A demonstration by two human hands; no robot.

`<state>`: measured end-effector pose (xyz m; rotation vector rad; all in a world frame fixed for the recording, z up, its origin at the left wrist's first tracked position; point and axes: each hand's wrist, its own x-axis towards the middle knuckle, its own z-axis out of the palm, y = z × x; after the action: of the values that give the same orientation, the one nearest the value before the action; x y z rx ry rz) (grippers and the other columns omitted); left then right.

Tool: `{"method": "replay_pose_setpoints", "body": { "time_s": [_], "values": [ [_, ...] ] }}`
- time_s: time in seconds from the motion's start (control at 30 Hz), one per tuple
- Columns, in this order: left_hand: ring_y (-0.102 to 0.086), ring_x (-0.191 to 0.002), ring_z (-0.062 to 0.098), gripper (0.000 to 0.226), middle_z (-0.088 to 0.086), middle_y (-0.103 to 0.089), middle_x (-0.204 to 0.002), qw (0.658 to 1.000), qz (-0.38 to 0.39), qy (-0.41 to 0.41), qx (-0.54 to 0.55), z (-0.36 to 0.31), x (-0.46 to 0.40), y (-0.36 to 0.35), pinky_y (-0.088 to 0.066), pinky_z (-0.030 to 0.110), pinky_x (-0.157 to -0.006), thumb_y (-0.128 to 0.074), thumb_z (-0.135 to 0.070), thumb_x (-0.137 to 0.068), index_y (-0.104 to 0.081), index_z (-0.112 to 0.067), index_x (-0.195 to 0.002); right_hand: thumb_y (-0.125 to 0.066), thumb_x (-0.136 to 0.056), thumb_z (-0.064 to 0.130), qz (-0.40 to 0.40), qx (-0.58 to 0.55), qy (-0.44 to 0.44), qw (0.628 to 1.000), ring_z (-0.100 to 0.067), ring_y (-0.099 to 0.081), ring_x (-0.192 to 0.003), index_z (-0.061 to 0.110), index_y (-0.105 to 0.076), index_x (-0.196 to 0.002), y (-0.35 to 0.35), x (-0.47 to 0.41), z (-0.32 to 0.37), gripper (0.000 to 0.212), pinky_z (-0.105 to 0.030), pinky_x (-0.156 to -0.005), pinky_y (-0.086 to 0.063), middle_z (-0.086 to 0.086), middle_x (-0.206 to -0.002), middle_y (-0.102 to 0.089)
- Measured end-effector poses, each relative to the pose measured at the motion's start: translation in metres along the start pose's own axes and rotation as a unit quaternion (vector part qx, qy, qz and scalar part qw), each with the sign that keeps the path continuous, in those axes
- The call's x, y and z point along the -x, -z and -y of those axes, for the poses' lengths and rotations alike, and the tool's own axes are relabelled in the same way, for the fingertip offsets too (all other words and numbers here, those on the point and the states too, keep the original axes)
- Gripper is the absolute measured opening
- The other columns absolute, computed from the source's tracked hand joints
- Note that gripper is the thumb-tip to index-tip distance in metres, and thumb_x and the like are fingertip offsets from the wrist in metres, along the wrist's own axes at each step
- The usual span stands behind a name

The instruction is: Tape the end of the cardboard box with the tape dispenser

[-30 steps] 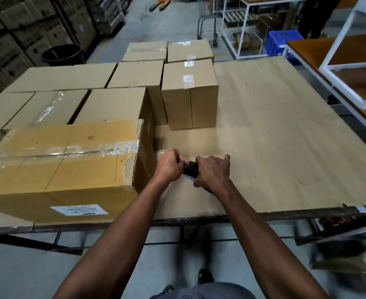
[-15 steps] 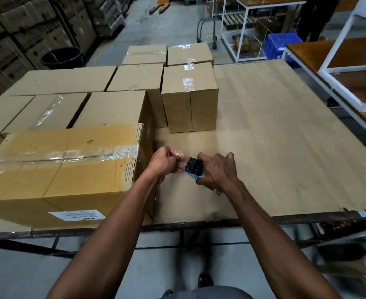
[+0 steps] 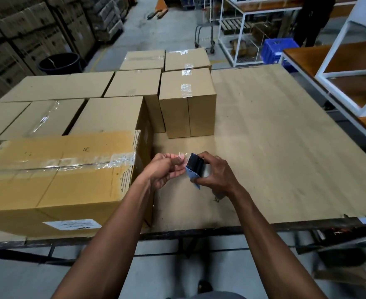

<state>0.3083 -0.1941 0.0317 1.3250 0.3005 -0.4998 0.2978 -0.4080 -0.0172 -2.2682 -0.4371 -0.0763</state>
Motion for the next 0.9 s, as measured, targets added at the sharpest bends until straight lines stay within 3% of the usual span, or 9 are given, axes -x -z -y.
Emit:
{"method": "replay_pose_setpoints", "body": {
  "time_s": [0.1, 0.23, 0.3, 0.4, 0.47, 0.53, 0.67, 0.8, 0.9],
  "values": [
    [-0.071, -0.079, 0.014, 0.020, 0.012, -0.073, -0.097, 1.000, 0.006, 0.000, -0.028, 0.002, 0.000, -0.004, -0.063, 0.030, -0.081, -0.070, -0.018, -0.100, -0.072, -0.003, -0.114, -0.085, -0.069, 0.047, -0.021, -0.052, 0.014, 0.998, -0.019, -0.059, -0.093, 0.029, -0.062, -0.117, 0.000, 0.000, 0.002, 0.057, -0.040, -0.079, -0.054, 0.011, -0.106, -0.069],
    [-0.066, -0.116, 0.029, 0.036, 0.009, -0.075, -0.110, 0.996, 0.009, 0.000, -0.087, 0.002, 0.001, -0.007, -0.053, 0.050, -0.106, -0.072, -0.031, -0.098, -0.072, -0.003, -0.121, -0.092, -0.074, 0.044, -0.023, -0.098, 0.007, 0.995, -0.022, -0.054, -0.108, 0.029, -0.059, -0.128, -0.007, -0.001, 0.003, 0.064, -0.048, -0.090, -0.054, 0.010, -0.120, -0.064],
    [-0.066, -0.122, 0.031, 0.034, 0.008, -0.077, -0.113, 0.996, 0.021, 0.001, -0.091, 0.000, 0.003, -0.010, -0.051, 0.059, -0.105, -0.070, -0.031, -0.100, -0.070, -0.008, -0.124, -0.091, -0.075, 0.047, -0.034, -0.119, 0.003, 0.992, -0.023, -0.050, -0.115, 0.032, -0.056, -0.134, -0.012, -0.001, 0.003, 0.070, -0.052, -0.093, -0.054, 0.012, -0.126, -0.057],
    [-0.067, -0.120, 0.033, 0.026, 0.012, -0.076, -0.121, 0.995, 0.025, 0.006, -0.095, -0.004, 0.005, -0.014, -0.054, 0.056, -0.093, -0.068, -0.032, -0.101, -0.071, -0.017, -0.122, -0.090, -0.079, 0.038, -0.037, -0.199, -0.017, 0.979, -0.022, -0.056, -0.120, 0.032, -0.054, -0.136, -0.016, -0.003, 0.006, 0.068, -0.046, -0.095, -0.060, 0.017, -0.127, -0.056],
    [-0.067, -0.117, 0.031, 0.021, 0.011, -0.076, -0.122, 0.994, 0.024, 0.007, -0.104, -0.006, 0.005, -0.015, -0.052, 0.053, -0.090, -0.072, -0.035, -0.098, -0.072, -0.021, -0.114, -0.090, -0.083, 0.021, -0.040, -0.251, -0.018, 0.967, -0.018, -0.063, -0.119, 0.024, -0.055, -0.136, -0.018, -0.004, 0.009, 0.064, -0.036, -0.096, -0.060, 0.007, -0.128, -0.062],
    [-0.066, -0.116, 0.029, 0.018, 0.010, -0.076, -0.123, 0.993, 0.020, 0.000, -0.115, -0.007, 0.004, -0.015, -0.050, 0.053, -0.092, -0.075, -0.036, -0.095, -0.073, -0.023, -0.108, -0.088, -0.085, 0.013, -0.041, -0.290, -0.031, 0.956, -0.022, -0.064, -0.124, 0.022, -0.055, -0.138, -0.020, -0.004, 0.010, 0.063, -0.038, -0.100, -0.059, -0.004, -0.133, -0.064],
    [-0.064, -0.114, 0.025, 0.018, 0.007, -0.077, -0.118, 0.993, -0.004, -0.022, -0.118, -0.008, 0.004, -0.017, -0.045, 0.054, -0.102, -0.080, -0.035, -0.091, -0.075, -0.022, -0.103, -0.081, -0.088, 0.000, -0.038, -0.372, -0.041, 0.927, -0.028, -0.063, -0.130, 0.017, -0.053, -0.139, -0.021, -0.005, 0.016, 0.061, -0.045, -0.103, -0.058, -0.009, -0.138, -0.063],
    [-0.063, -0.104, 0.022, 0.021, 0.004, -0.077, -0.103, 0.993, -0.030, -0.047, -0.101, -0.009, 0.004, -0.024, -0.046, 0.046, -0.098, -0.084, -0.034, -0.087, -0.075, -0.018, -0.098, -0.074, -0.091, -0.009, -0.042, -0.422, -0.044, 0.904, -0.025, -0.063, -0.130, 0.015, -0.052, -0.140, -0.022, -0.006, 0.021, 0.059, -0.040, -0.103, -0.057, -0.006, -0.138, -0.064],
    [-0.067, -0.100, 0.021, 0.035, 0.011, -0.074, -0.112, 0.994, -0.066, -0.061, -0.060, -0.007, 0.005, -0.029, -0.053, 0.028, -0.080, -0.088, -0.027, -0.084, -0.067, -0.013, -0.109, -0.073, -0.089, -0.013, -0.057, -0.447, -0.045, 0.892, -0.026, -0.064, -0.129, 0.022, -0.056, -0.136, -0.025, -0.006, 0.023, 0.060, -0.039, -0.101, -0.058, -0.004, -0.136, -0.065]
  ]
}}
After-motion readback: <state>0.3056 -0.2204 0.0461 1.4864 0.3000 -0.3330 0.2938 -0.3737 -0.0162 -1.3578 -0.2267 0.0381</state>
